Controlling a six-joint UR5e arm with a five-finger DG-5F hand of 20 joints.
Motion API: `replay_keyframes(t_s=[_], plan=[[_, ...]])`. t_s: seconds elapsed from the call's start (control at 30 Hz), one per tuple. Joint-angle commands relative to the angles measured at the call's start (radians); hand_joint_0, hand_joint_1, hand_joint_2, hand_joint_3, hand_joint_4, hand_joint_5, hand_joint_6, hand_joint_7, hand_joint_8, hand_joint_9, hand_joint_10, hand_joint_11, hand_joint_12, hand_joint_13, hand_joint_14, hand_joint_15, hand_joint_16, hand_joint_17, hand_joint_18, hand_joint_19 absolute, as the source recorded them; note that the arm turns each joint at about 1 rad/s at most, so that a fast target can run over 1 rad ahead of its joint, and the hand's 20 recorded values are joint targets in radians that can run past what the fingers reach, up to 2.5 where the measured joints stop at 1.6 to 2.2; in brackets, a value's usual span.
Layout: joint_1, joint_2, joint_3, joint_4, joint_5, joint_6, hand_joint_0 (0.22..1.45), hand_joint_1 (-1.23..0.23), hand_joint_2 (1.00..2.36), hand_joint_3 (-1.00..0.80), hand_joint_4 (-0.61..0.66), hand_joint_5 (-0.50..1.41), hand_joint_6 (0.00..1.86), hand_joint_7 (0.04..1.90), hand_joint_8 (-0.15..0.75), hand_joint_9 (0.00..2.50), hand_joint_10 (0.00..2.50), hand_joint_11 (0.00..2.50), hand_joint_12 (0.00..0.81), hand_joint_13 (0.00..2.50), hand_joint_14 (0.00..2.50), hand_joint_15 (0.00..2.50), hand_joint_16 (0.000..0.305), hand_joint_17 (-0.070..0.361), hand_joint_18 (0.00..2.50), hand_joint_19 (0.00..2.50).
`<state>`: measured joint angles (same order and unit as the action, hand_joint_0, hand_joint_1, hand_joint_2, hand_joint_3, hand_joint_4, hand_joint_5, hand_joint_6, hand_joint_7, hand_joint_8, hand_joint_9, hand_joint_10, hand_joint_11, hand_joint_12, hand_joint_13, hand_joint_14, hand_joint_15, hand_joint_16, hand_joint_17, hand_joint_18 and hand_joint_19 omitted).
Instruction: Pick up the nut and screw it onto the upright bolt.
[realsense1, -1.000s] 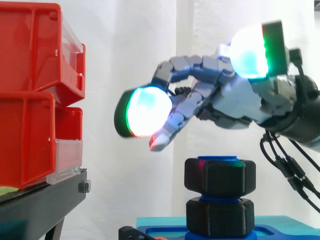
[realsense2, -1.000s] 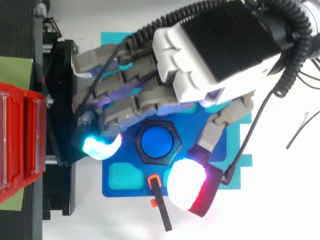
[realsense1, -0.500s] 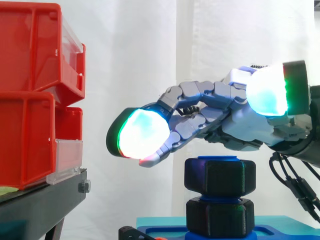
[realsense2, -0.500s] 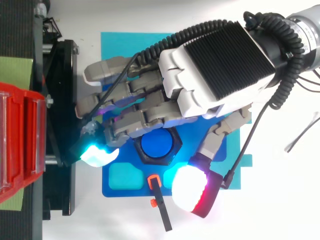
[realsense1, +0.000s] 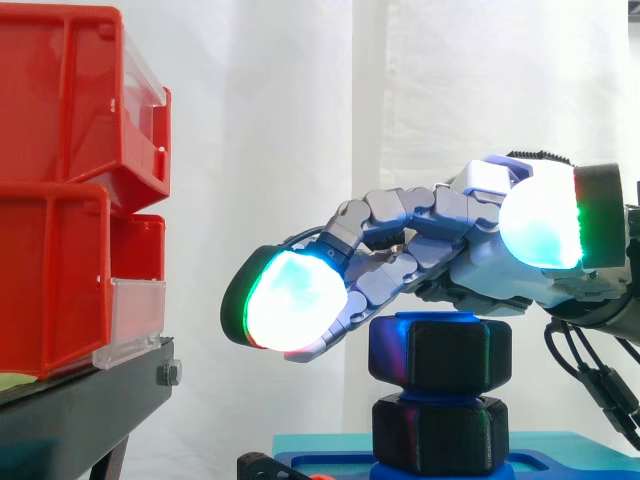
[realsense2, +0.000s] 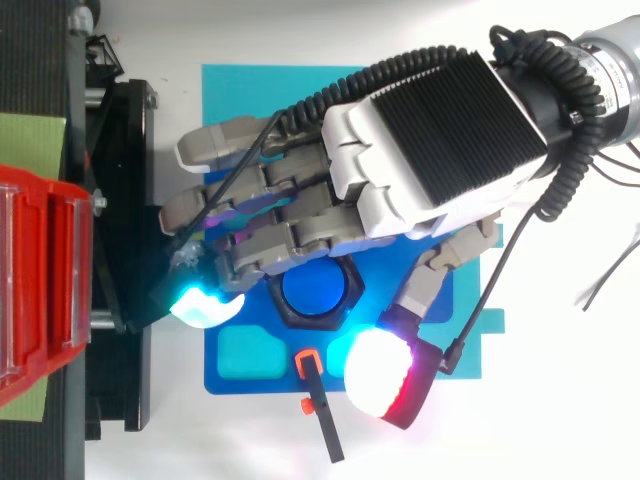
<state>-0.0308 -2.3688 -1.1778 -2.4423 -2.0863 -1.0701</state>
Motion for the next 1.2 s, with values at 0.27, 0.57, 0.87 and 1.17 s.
replay_keyframes(t_s=[0.27, 0.57, 0.87, 1.17], plan=[[-0.005, 0.000, 0.000, 0.005, -0.021, -0.019, 0.46, -0.20, 1.00, -0.50, 0.27, -0.05, 0.50, 1.02, 0.257, 0.61, 0.00, 0.00, 0.327, 0.18, 0.00, 0.00, 0.037, 0.082, 0.00, 0.00], [-0.008, 0.000, 0.000, 0.008, -0.028, -0.036, 0.47, -0.20, 1.00, -0.50, 0.27, -0.04, 0.50, 1.07, 0.266, 0.68, 0.00, 0.00, 0.323, 0.23, 0.00, 0.00, 0.035, 0.078, 0.00, 0.00], [-0.009, 0.000, 0.000, 0.000, -0.029, -0.047, 0.47, -0.21, 1.00, -0.50, 0.26, -0.03, 0.51, 1.22, 0.281, 0.77, 0.00, 0.00, 0.313, 0.31, 0.00, 0.00, 0.032, 0.073, 0.00, 0.00], [-0.015, 0.000, 0.000, 0.002, -0.038, -0.047, 0.47, -0.22, 1.00, -0.50, 0.23, -0.02, 0.51, 1.36, 0.286, 0.80, 0.00, 0.00, 0.306, 0.37, 0.00, 0.00, 0.030, 0.068, 0.00, 0.00]])
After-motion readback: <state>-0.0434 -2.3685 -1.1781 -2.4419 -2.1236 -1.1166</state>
